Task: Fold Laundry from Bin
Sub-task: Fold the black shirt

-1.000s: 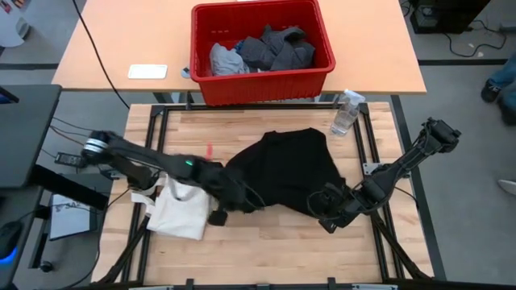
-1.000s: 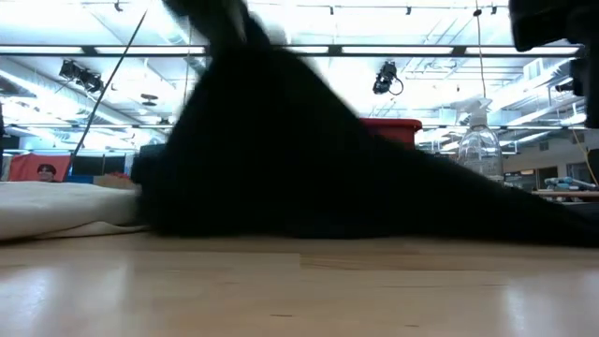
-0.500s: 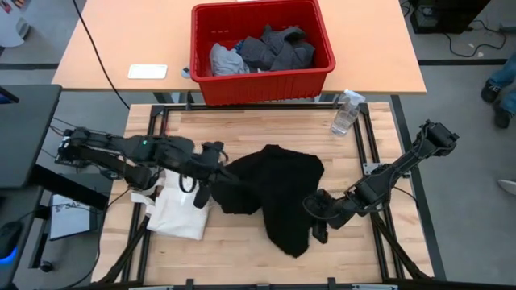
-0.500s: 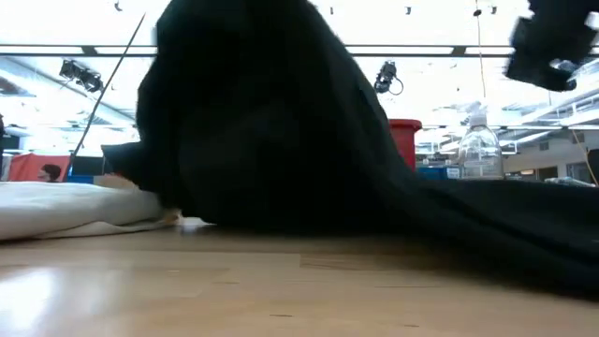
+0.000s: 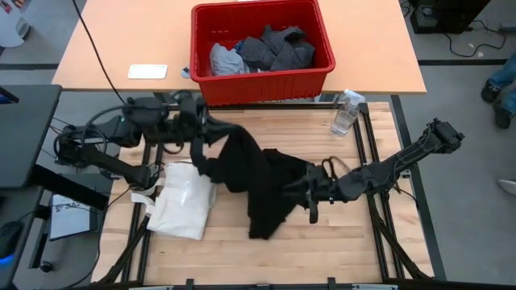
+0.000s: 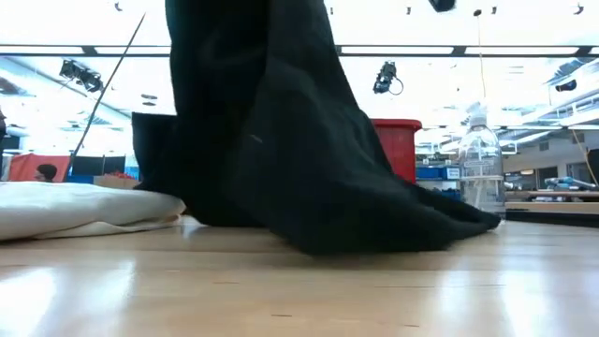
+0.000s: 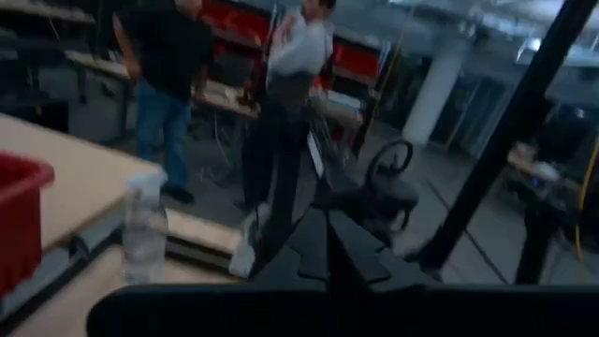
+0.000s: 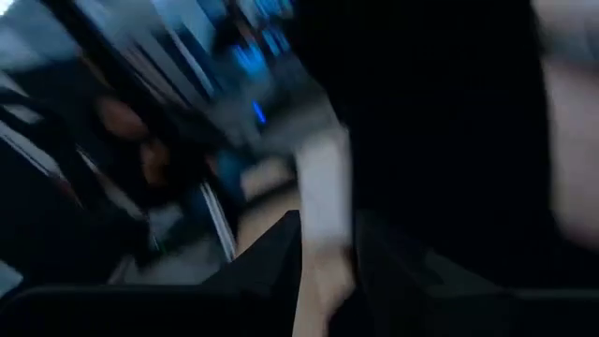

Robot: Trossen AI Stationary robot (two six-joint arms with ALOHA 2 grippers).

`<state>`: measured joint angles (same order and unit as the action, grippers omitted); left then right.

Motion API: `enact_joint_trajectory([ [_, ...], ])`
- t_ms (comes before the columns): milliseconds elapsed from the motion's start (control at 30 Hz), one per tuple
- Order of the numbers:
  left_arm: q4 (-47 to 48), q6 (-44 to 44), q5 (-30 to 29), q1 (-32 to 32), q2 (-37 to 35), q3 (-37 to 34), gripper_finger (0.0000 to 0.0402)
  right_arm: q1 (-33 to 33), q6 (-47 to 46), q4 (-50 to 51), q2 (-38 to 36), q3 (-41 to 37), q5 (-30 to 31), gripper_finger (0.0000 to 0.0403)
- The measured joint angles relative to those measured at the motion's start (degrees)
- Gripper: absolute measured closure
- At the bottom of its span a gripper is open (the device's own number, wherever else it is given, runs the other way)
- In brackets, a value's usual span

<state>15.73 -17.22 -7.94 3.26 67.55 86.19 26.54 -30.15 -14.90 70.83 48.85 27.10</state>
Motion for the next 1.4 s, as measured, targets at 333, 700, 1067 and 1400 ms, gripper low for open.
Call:
enact_joint_trajectory([
  [333, -7.7, 0.4, -3.3, -4.6, 0.0, 0.3, 0.0401, -6.1, 5.7, -4.6, 14.5, -0.1, -6.7, 0.0296],
  [700, -6.2, -3.0, -7.7, -2.9, 0.0, 0.2, 0.0401, -8.1, -9.8, -2.2, 27.4, -0.1, 6.3, 0.0359],
  [1067, 0.4, -3.3, -8.9, -2.7, 0.0, 0.2, 0.0401, -10.4, 21.6, -9.2, 24.6, -0.1, -1.7, 0.0289],
  [1400, 2.0, -3.3, -8.9, -2.7, 0.0, 0.2, 0.0401, -19.8, 27.5, -14.0, 24.7, -0.1, -9.1, 0.0191],
])
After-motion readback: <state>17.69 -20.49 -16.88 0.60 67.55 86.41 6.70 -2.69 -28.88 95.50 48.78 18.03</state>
